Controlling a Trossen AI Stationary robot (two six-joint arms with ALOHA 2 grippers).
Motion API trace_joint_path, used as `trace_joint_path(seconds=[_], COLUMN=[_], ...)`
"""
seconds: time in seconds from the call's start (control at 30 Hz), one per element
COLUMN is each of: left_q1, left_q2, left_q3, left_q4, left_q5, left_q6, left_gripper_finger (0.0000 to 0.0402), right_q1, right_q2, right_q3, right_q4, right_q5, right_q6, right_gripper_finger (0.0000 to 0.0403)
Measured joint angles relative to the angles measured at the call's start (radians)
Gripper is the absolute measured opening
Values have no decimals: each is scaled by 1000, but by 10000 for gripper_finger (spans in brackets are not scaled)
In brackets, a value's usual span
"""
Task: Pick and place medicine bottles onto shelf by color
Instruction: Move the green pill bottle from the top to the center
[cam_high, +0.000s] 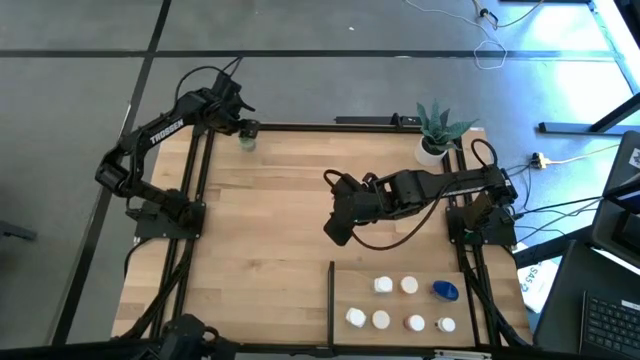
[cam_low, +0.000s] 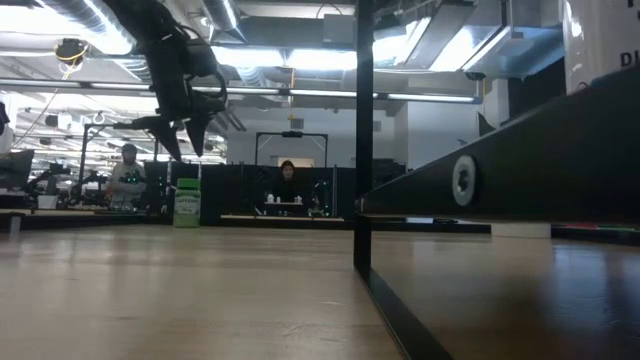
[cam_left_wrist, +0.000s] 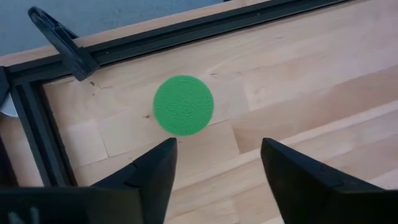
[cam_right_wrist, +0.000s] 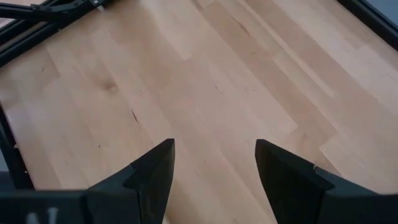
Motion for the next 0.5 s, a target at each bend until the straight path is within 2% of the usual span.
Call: trace_joint_path(seconds=[0.23, 0.37, 0.5], left_q1=[0, -7, -33], left_q2=[0, 0, 3], left_q3=[0, 0, 0], left_q4=[6, 10, 10], left_q5=[-38, -43, -106], left_q6=[-80, -118, -118], left_gripper_finger=[290, 295, 291], right_q1=[0, 0, 0], right_q2=[0, 0, 0], right_q3=[0, 0, 0], right_q4=[0, 0, 0], right_q5=[0, 0, 0], right_q6=[1, 1, 0], right_gripper_finger=[225, 225, 225])
